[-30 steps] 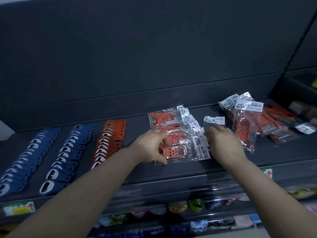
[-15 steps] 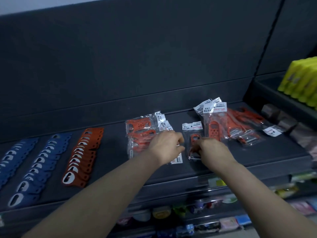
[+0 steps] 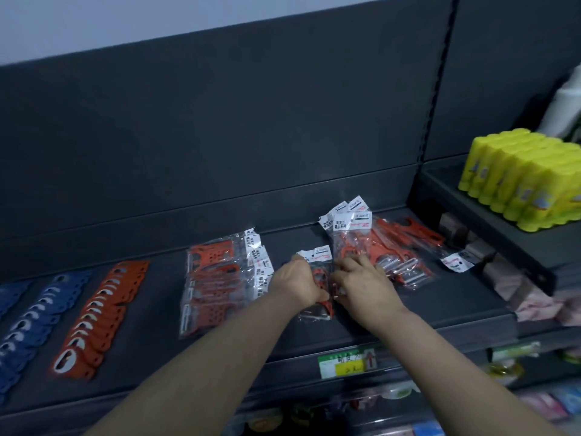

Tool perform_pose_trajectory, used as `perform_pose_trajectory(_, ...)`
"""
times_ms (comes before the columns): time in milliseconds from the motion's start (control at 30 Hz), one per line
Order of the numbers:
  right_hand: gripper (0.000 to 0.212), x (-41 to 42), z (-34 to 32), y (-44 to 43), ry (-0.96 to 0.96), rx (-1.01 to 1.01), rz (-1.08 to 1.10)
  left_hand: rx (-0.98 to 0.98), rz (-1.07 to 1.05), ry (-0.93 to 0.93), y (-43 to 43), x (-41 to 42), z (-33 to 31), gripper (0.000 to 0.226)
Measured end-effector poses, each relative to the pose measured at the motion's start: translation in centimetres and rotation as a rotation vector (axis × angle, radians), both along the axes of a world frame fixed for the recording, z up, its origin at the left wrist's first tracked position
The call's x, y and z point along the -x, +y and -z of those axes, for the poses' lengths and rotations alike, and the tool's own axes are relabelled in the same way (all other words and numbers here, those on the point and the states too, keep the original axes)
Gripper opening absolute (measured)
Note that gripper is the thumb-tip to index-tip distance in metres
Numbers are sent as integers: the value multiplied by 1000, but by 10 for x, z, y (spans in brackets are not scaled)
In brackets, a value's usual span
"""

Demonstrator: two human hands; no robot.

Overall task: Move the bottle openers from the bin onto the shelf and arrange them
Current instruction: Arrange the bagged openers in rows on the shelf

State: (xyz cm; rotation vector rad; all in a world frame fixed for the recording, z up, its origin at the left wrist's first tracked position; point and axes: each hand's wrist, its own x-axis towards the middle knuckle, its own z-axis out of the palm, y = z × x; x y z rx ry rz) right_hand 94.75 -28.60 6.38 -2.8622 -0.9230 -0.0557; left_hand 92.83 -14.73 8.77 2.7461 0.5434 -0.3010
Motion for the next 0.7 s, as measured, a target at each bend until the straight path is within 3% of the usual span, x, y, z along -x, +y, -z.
perform_pose_trajectory(133, 37, -5, -1, -6, 20, -40, -22, 79, -109, -71, 0, -6, -4, 27)
perform_pose_trajectory(200, 41, -6, -3, -8, 29, -123, -18, 166, -151, -113, 7, -7, -6, 22)
perform_pose_trajectory(400, 63, -4, -14, 0, 92, -447, 30, 526, -138, -241, 43, 13, -11, 51)
perform_pose_trajectory(533, 78, 4, -19, 23, 262, -449, 11, 567, -61, -282, 62, 38, -15, 52)
perform_pose_trajectory(700, 77, 28, -22, 62, 336, -599, 24, 575, -95, -323, 91, 70, -19, 58)
